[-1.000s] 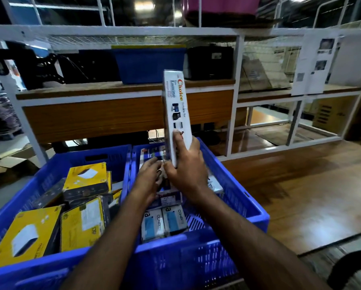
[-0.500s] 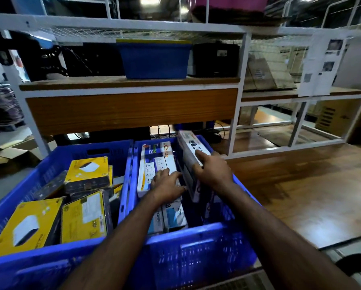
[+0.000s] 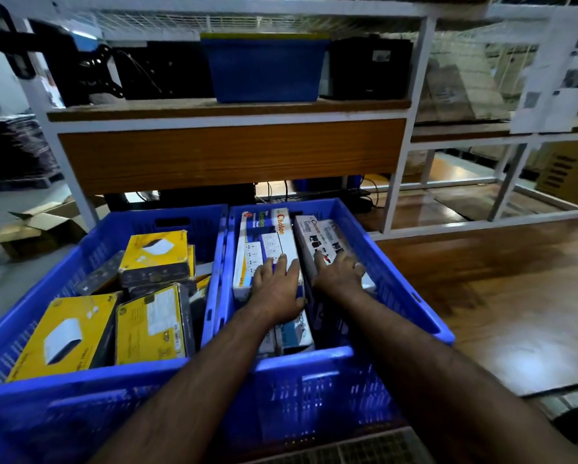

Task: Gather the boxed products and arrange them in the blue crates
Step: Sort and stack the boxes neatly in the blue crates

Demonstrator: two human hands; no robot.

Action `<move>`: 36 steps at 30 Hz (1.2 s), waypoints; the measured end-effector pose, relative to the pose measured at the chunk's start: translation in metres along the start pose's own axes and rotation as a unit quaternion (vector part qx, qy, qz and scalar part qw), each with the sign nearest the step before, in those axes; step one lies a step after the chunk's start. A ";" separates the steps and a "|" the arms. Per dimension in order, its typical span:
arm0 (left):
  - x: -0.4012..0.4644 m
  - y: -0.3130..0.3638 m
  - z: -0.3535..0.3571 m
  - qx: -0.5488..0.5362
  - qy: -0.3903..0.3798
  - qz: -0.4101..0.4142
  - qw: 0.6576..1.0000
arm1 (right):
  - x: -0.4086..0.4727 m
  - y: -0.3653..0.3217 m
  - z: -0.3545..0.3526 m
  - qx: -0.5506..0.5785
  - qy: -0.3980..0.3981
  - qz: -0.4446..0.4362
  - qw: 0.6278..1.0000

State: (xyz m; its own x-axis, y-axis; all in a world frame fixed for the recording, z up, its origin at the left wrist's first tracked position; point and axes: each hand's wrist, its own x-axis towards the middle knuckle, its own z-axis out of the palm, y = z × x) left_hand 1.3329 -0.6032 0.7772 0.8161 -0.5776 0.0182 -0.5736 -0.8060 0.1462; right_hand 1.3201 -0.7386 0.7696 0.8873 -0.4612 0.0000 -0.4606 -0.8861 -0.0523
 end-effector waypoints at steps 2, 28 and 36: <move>-0.001 -0.001 -0.001 -0.003 0.000 -0.001 1.000 | 0.002 0.002 0.002 -0.009 -0.041 -0.019 0.999; -0.046 -0.026 -0.003 0.219 -0.077 0.029 0.972 | -0.050 0.016 -0.032 -0.013 -0.190 -0.100 0.977; -0.041 -0.023 -0.012 0.214 -0.087 0.014 0.973 | -0.071 -0.039 -0.019 -0.025 -0.208 -0.132 0.969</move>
State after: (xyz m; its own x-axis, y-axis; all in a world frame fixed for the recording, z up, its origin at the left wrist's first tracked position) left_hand 1.3139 -0.5592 0.7854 0.7975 -0.5828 -0.1562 -0.6016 -0.7486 -0.2785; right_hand 1.2749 -0.6727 0.7908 0.9025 -0.1696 -0.3959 -0.2081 -0.9765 -0.0560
